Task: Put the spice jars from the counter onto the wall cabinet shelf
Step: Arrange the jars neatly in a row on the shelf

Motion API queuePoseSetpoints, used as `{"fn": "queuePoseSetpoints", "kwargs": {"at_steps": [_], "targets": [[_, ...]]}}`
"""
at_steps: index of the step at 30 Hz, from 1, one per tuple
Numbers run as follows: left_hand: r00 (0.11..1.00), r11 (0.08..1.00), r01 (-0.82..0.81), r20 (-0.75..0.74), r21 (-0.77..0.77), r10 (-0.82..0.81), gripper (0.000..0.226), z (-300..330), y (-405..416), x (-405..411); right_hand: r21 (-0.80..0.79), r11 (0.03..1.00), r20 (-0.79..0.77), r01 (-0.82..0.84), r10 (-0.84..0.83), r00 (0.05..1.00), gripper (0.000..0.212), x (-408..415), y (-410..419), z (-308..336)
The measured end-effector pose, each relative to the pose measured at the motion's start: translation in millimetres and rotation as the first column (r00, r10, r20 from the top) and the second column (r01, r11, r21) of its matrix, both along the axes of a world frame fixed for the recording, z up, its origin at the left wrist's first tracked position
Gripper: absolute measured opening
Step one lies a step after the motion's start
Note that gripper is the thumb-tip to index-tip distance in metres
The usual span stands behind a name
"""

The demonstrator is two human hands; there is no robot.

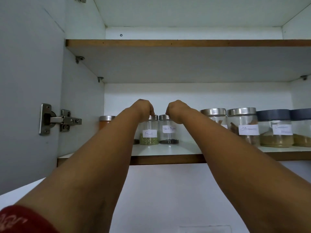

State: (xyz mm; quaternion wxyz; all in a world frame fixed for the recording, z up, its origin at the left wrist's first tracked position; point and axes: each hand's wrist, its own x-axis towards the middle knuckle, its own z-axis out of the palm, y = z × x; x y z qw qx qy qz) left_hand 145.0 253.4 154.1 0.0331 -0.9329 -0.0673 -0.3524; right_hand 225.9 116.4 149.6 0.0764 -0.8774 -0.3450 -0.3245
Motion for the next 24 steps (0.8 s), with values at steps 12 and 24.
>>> {"fn": "queuePoseSetpoints", "kwargs": {"at_steps": [12,24], "targets": [[0.984,0.993,0.109,0.145,-0.037,-0.103,0.032,-20,28,23,0.200,0.979,0.012,-0.049,0.047,0.999,0.045,7,2,-12],[0.841,0.893,0.447,0.360,-0.044,-0.403,0.032,-19,-69,-11,0.451,0.874,0.354,-0.182,0.012,0.935,0.048,-60,-118,-14]]}}
